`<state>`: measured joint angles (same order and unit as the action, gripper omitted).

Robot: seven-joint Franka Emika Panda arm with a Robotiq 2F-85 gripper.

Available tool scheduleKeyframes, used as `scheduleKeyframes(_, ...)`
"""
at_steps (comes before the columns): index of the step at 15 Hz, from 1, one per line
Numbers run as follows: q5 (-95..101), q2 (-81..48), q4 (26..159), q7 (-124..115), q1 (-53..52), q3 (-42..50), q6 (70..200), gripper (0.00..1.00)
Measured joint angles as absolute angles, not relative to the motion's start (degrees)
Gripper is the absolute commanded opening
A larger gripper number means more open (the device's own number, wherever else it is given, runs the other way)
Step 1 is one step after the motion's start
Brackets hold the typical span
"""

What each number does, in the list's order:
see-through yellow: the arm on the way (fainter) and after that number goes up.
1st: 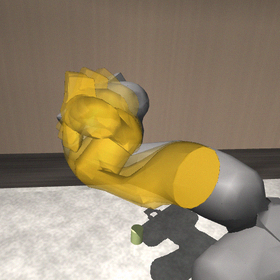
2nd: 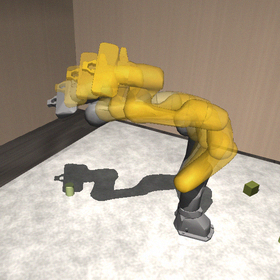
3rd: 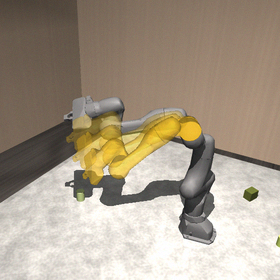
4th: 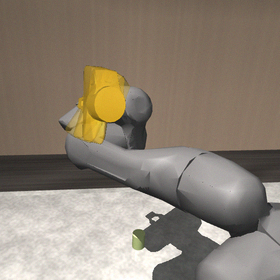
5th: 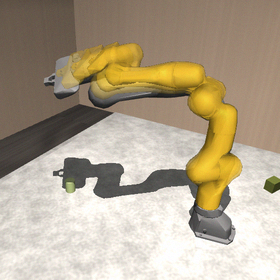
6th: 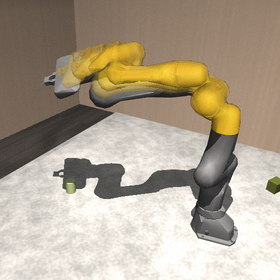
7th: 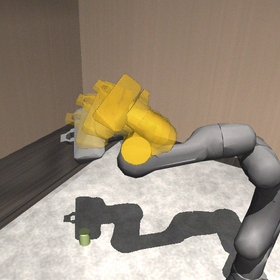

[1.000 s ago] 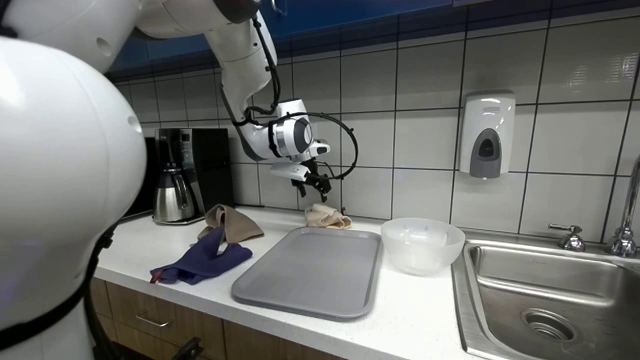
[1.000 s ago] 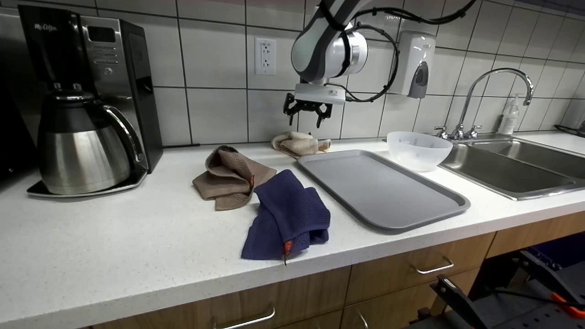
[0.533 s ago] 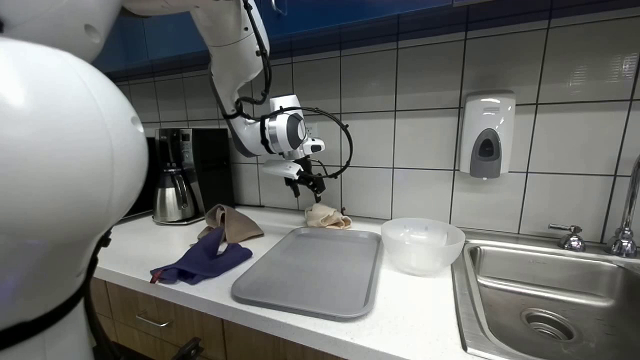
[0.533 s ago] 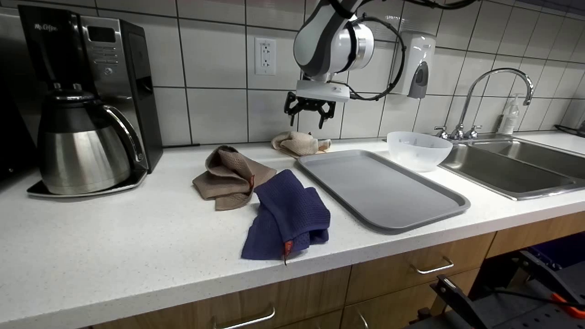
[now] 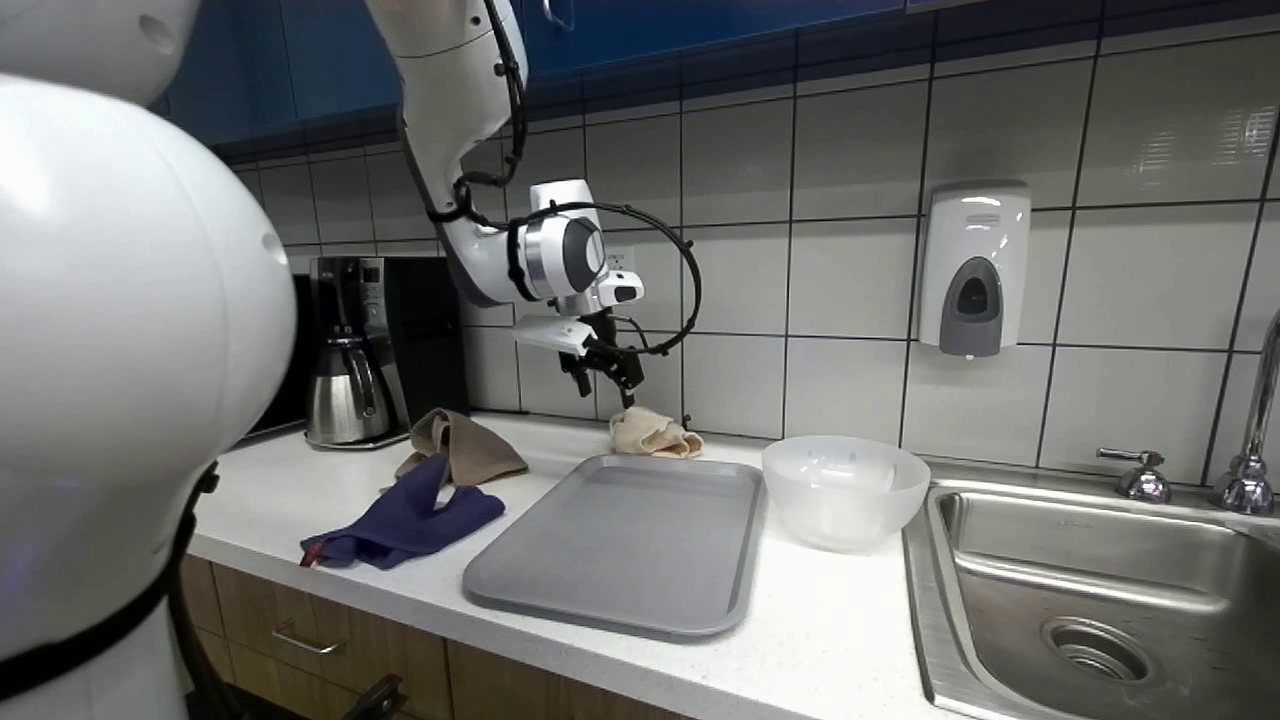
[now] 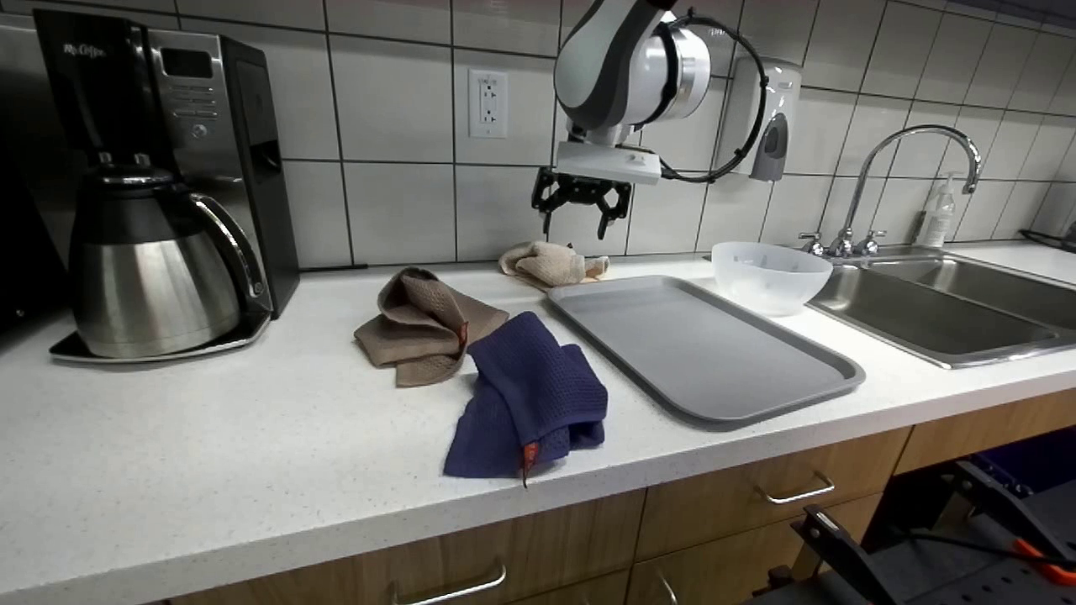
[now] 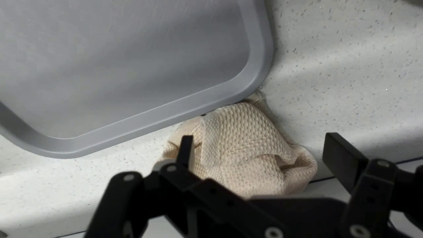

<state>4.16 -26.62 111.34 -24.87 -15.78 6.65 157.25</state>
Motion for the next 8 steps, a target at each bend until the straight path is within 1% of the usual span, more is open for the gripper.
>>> scheduleKeyframes(8,4.16,-20.28,119.79,-24.87,-15.62,6.64,158.41,1.0)
